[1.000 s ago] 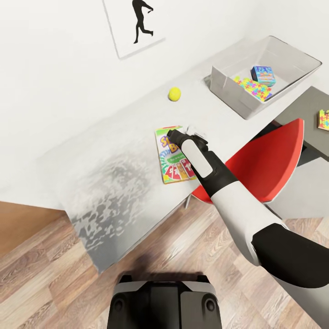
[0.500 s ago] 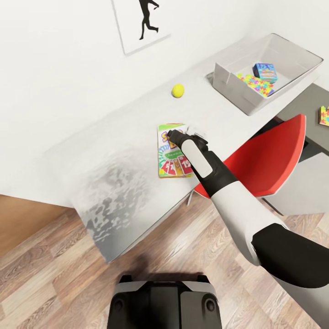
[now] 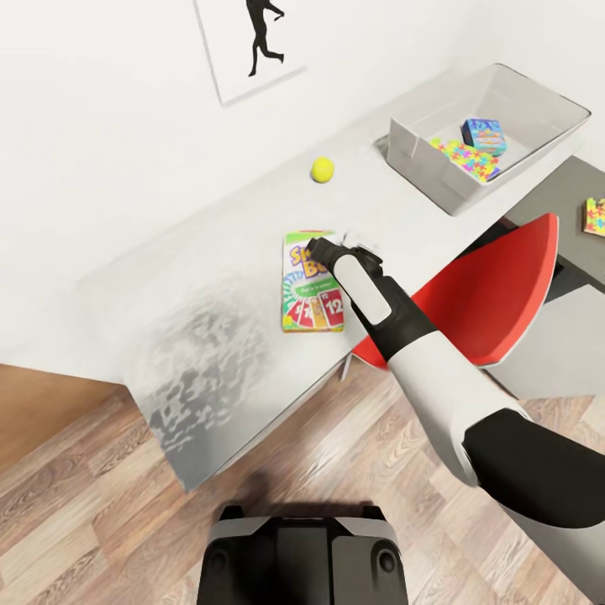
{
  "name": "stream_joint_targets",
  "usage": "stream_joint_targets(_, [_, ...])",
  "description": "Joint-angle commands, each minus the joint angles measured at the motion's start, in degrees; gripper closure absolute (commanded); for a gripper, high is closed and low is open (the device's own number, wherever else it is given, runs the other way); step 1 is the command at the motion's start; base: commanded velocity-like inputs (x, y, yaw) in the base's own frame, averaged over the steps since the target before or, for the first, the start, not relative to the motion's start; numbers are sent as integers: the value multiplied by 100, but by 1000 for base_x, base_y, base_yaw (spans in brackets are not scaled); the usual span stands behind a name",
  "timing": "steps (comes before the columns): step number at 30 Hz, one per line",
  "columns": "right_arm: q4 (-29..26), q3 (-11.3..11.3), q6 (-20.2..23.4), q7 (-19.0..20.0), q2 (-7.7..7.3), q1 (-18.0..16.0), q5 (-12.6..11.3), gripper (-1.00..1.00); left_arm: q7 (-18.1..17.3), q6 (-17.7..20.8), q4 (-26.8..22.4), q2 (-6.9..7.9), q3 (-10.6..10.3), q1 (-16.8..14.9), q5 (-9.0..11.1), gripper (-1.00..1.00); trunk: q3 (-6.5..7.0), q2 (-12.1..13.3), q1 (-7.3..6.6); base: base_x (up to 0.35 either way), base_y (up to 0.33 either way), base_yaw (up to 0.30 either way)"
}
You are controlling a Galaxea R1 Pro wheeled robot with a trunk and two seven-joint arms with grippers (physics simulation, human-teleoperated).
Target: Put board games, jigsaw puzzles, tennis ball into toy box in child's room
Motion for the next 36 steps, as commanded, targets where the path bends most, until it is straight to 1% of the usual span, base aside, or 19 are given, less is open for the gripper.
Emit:
stream_joint_targets(1, [165,2,34,-47,0,-12,-4,-100,-29,64,2,5,-1,-4,-8,-100,-8,-6,6,100,-7,0])
stream_joint_targets(11, [176,-1,38,-50,0,-64,-6,-100,-29,69,2,8,-1,-4,-8,-100,-8,-6,6,78,50,0])
stream_joint_targets(20, [181,-2,42,-56,0,-109,-13,-100,-29,75,2,13,1,-4,-8,-100,-8,-6,6,21,15,0])
stream_joint_targets(36, [189,-2,42,-56,0,-116,-14,-100,-29,78,2,13,-1,-4,-8,-100,-8,-6,6,104,8,0])
